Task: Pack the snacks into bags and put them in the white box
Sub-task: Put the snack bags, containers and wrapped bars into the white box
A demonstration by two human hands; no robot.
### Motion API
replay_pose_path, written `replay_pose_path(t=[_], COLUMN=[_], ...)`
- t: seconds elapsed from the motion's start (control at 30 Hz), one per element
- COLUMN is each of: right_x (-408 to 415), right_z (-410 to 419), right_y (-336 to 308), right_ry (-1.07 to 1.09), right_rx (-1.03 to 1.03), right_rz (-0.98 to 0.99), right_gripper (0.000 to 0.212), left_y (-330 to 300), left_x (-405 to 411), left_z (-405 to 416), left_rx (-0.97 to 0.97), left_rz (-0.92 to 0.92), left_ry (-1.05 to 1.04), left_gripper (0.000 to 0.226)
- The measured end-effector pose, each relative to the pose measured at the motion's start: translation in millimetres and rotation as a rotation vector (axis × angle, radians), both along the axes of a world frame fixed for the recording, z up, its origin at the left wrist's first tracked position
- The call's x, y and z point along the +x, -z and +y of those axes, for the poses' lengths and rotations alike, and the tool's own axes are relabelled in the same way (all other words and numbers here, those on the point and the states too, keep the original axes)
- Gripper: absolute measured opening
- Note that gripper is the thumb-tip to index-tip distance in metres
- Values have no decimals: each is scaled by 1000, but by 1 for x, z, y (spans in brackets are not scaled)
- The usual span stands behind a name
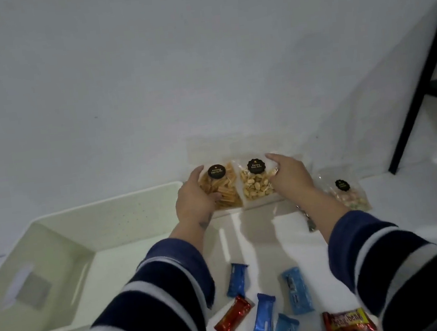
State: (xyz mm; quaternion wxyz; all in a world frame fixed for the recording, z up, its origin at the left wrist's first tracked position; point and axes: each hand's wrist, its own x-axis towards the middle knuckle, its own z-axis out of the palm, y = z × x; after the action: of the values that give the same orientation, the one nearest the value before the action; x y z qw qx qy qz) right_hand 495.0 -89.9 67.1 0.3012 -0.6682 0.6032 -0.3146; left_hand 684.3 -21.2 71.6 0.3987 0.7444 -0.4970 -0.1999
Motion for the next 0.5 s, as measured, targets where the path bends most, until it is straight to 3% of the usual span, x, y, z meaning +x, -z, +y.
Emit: replay_pose_path(t=[0.27,0.5], right_x=[89,210], right_z=[52,95], right_y=[-56,-29], right_ry=[-101,-272], right_rx=[-74,-30], right_rz=[-11,230], right_gripper=[61,67], left_y=[-37,9], left_x=[99,229], left_z=[72,138], left_rx=[-88,104], left_rz=[112,195], left_ry=[-100,-195], left_gripper=[74,74])
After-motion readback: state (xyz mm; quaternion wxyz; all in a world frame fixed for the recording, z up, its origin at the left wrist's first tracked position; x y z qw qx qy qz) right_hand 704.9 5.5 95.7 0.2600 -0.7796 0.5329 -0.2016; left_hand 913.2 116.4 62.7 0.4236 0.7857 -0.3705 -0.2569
